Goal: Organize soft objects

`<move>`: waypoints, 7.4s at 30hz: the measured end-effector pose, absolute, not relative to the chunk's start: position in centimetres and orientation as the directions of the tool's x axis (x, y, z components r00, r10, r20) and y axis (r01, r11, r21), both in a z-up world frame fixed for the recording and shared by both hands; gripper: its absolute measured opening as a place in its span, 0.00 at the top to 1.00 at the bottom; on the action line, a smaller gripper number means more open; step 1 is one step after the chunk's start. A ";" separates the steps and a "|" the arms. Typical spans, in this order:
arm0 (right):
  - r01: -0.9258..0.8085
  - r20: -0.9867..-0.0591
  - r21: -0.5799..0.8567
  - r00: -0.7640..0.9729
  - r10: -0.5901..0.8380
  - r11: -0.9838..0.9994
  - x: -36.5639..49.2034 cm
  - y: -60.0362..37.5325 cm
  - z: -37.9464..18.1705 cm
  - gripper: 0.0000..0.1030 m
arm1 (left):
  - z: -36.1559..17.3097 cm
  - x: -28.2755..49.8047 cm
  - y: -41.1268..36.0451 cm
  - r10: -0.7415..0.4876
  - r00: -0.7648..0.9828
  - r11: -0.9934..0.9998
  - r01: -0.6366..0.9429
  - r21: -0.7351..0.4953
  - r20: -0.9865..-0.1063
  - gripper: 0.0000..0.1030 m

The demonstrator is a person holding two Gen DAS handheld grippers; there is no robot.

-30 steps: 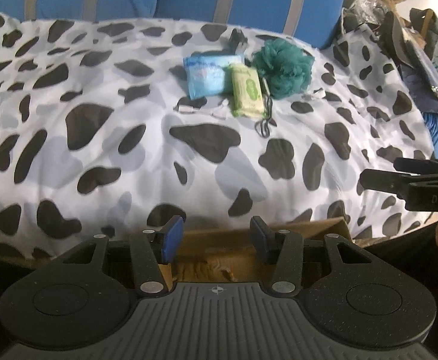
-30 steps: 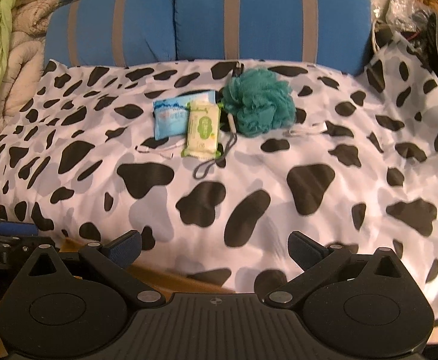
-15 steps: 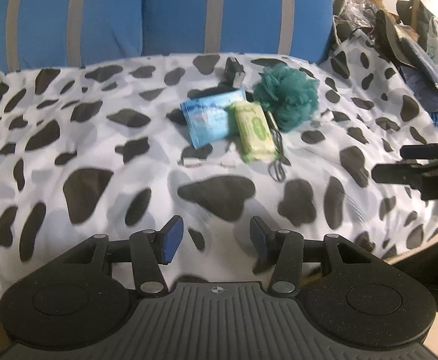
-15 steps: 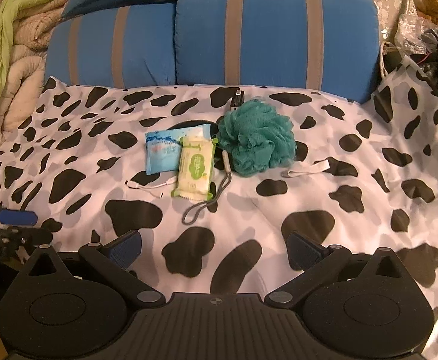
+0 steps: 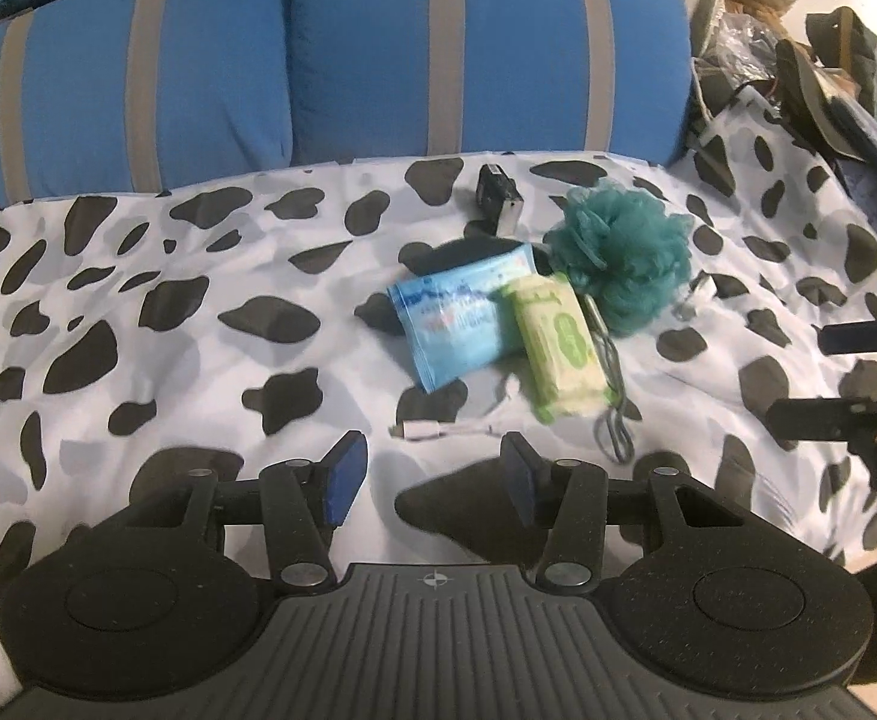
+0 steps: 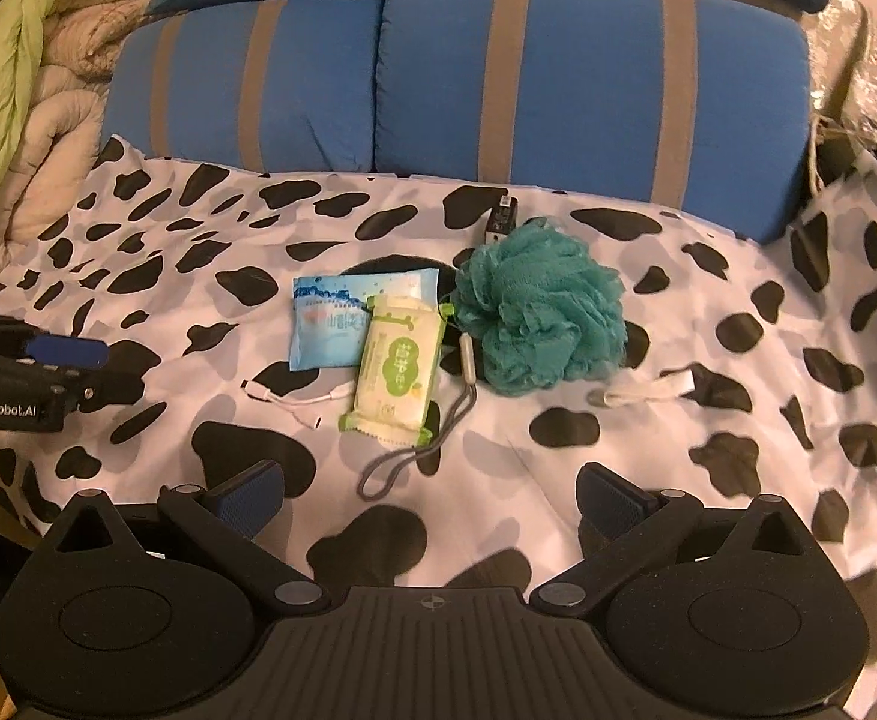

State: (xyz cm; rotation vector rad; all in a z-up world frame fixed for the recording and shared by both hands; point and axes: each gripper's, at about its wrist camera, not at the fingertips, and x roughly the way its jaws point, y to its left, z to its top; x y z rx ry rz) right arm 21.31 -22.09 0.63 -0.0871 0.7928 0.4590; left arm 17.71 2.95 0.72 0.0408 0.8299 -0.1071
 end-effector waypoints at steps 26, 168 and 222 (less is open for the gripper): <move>-0.458 -0.757 0.067 0.555 0.344 0.886 27.5 -19.4 -2.4 0.15 | 0.7 20.2 3.1 -0.113 0.635 0.991 0.122 -0.045 -0.764 0.53; -0.412 -0.724 0.163 0.567 0.392 0.897 18.7 -24.5 2.0 0.94 | 0.3 16.0 0.0 -0.202 0.647 0.975 0.199 -0.093 -0.736 0.51; -0.644 -0.896 0.208 0.177 0.407 0.737 7.3 -18.6 -3.1 0.20 | -3.3 5.3 0.0 -0.216 0.300 0.969 0.187 -0.165 -0.929 0.30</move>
